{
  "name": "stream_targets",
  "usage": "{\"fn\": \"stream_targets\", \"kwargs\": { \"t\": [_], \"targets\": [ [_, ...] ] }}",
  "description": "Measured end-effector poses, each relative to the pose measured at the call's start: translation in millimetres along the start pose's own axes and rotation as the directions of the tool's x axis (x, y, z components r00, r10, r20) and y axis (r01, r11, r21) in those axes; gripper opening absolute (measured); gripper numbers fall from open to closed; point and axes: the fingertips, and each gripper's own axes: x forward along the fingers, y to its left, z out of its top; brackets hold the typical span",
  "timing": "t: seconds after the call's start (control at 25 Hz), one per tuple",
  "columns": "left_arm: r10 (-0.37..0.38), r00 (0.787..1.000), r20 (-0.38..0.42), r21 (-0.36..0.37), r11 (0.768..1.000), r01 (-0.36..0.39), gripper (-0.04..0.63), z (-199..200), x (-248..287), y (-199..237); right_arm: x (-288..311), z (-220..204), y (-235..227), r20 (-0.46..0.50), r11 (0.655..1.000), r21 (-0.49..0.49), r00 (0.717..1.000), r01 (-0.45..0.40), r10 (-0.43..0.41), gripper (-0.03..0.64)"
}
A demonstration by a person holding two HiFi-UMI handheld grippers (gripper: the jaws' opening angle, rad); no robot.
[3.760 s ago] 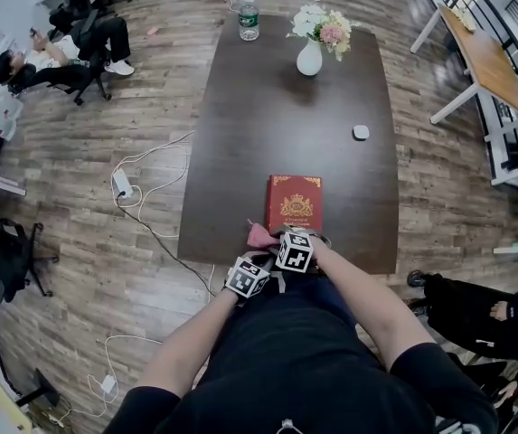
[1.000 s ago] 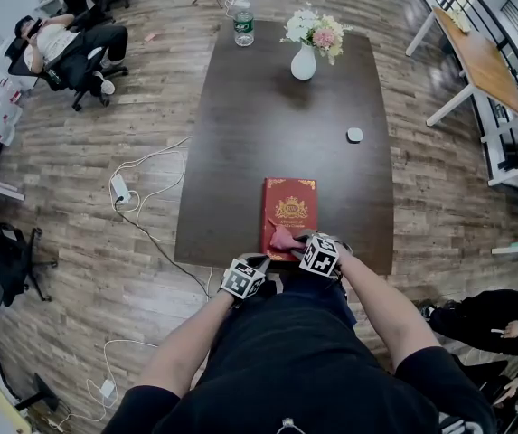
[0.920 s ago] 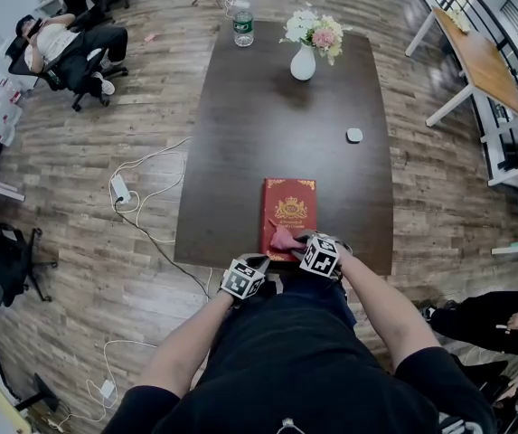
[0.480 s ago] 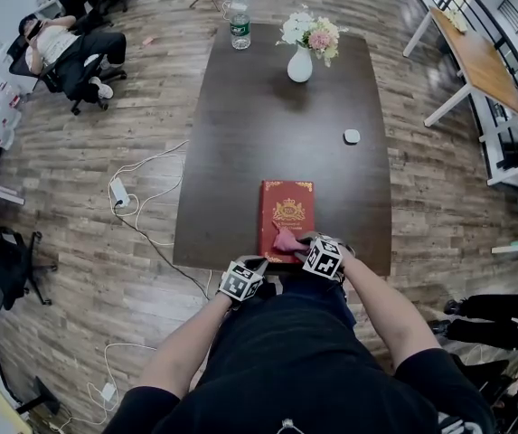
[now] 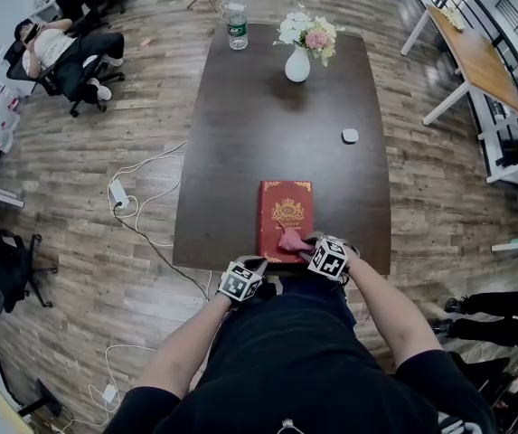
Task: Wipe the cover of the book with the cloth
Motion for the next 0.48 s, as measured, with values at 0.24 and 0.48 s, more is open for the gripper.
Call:
{"fn": "stream_targets", "kwargs": {
  "t": [0.24, 0.48],
  "targets": [
    [0.002, 1.0, -0.007, 0.01, 1.0, -0.002, -0.005, 0, -1, 0, -6, -6, -2, -0.004, 1.0, 0.012, 1.0, 0.012, -0.012, 0.113],
    [0.004, 1.0, -0.007, 0.012, 1.0, -0.004, -0.005, 0, 1, 0, -9, -14, -5, -0.009, 1.0, 0.022, 1.0, 0.021, -0.021, 0.114]
  ]
}}
